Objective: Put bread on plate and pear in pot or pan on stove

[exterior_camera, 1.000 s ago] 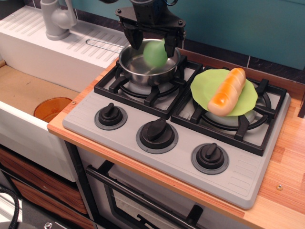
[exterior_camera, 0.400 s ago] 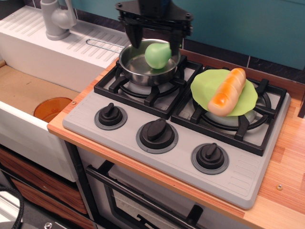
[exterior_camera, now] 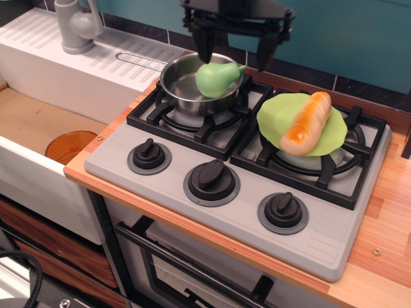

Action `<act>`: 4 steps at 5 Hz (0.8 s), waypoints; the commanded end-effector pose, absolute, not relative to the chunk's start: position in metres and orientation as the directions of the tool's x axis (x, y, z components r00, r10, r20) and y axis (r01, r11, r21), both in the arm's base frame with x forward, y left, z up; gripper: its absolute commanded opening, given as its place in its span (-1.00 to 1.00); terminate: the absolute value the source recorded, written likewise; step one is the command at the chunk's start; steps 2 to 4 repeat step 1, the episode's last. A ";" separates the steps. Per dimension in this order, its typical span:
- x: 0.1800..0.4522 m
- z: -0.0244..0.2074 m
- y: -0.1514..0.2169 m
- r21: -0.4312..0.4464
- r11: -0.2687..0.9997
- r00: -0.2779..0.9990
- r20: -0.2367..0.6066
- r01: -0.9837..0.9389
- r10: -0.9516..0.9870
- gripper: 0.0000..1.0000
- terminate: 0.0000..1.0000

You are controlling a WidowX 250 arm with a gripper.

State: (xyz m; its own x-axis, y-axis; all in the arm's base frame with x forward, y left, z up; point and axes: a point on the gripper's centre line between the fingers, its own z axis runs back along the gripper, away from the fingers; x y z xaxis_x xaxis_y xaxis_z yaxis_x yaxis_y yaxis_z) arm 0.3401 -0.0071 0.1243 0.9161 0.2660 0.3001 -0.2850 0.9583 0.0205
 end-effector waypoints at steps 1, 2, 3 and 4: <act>0.349 0.145 -0.020 -0.060 0.947 0.880 0.356 -0.315 0.315 1.00 1.00; 0.349 0.145 -0.020 -0.060 0.947 0.880 0.356 -0.315 0.315 1.00 1.00; 0.349 0.145 -0.020 -0.060 0.947 0.880 0.356 -0.315 0.315 1.00 1.00; 0.349 0.145 -0.020 -0.060 0.947 0.880 0.356 -0.315 0.315 1.00 1.00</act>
